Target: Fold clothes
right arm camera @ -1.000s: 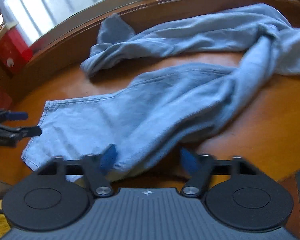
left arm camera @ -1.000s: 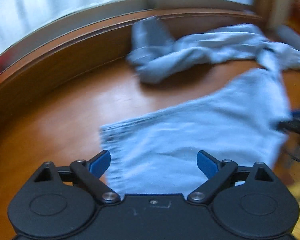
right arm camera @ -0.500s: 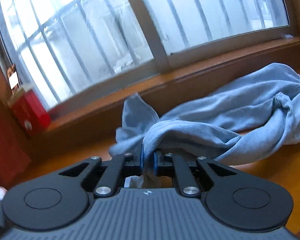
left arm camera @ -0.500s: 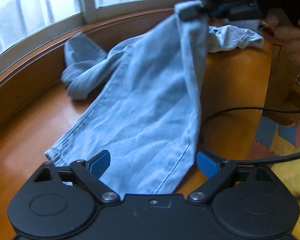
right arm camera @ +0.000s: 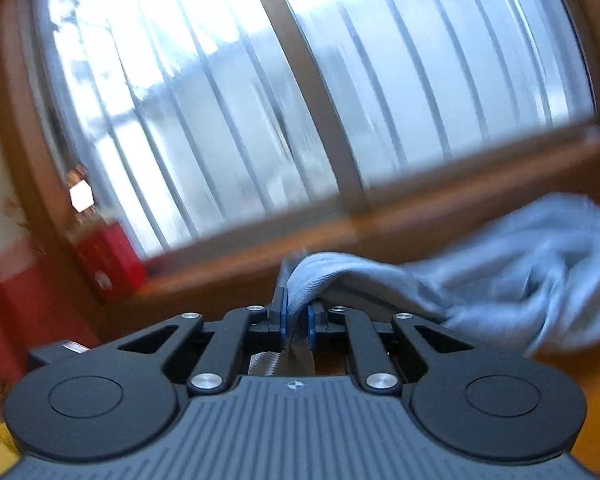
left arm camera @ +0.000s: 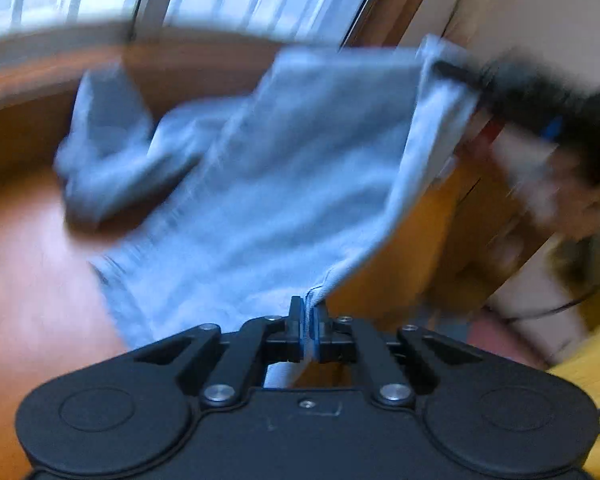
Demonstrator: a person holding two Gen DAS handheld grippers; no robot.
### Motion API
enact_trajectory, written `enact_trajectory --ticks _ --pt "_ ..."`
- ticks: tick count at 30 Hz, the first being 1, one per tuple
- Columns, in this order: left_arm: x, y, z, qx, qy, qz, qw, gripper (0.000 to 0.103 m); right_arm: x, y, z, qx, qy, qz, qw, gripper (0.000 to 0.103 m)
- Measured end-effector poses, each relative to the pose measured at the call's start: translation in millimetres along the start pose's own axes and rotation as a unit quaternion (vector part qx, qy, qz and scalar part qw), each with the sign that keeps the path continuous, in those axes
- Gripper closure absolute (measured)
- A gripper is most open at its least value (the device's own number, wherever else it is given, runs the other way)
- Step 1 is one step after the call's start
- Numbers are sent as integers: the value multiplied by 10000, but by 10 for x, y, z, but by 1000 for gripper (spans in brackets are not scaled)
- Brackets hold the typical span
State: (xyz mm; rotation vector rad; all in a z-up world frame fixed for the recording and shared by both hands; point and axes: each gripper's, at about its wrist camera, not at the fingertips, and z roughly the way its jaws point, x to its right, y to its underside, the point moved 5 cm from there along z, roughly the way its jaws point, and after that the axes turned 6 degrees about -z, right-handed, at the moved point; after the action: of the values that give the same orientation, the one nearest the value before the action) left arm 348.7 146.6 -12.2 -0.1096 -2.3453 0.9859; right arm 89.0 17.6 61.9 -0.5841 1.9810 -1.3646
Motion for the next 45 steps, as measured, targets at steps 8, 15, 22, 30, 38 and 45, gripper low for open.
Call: enact_trajectory --ticks 8,15,22,30,38,45 --pt "13 -394 -808 1210 186 -570 9908 97 28 -876 394 189 -829 -470 9953 86" --pt "-861 -19 -888 1050 -1754 -1475 9677 66 -17 52 2583 -2129 1070 -1342 9619 48" --pt "-778 414 -458 224 -1472 -1683 9744 39 7 562 1607 -1835 396 -1486 9709 17" --pt "-607 415 483 -532 -1141 -1651 9782 38 98 1376 1202 -2749 253 -1179 9539 47" --pt "-408 196 469 -381 64 -1922 9806 91 -45 1402 911 -2292 -277 -131 9729 99" --pt "16 16 -588 156 1225 -886 9884 81 -871 222 117 -69 -1312 270 9910 99"
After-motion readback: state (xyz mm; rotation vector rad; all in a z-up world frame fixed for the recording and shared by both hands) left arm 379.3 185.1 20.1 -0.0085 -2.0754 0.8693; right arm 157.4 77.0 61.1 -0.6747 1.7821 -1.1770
